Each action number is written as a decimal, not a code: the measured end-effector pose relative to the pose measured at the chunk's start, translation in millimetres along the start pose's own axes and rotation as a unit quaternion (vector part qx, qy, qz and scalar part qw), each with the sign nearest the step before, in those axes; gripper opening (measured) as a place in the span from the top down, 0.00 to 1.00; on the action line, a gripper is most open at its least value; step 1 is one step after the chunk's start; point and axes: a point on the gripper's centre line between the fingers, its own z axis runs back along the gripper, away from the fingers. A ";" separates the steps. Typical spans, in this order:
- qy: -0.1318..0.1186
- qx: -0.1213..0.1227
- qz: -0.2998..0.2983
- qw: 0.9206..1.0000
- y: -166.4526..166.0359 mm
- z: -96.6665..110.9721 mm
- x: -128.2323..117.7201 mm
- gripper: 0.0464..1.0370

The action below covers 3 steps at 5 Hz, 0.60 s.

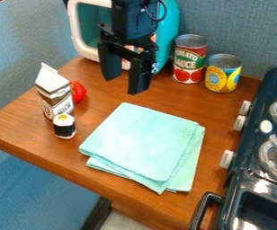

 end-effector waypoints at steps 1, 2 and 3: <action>0.015 -0.005 0.003 1.000 -0.2 -10.2 -0.5 0.04; 0.016 -0.010 0.023 1.000 0.0 -39.2 6.0 0.04; 0.004 -0.021 0.052 0.998 -2.6 -60.3 14.2 0.04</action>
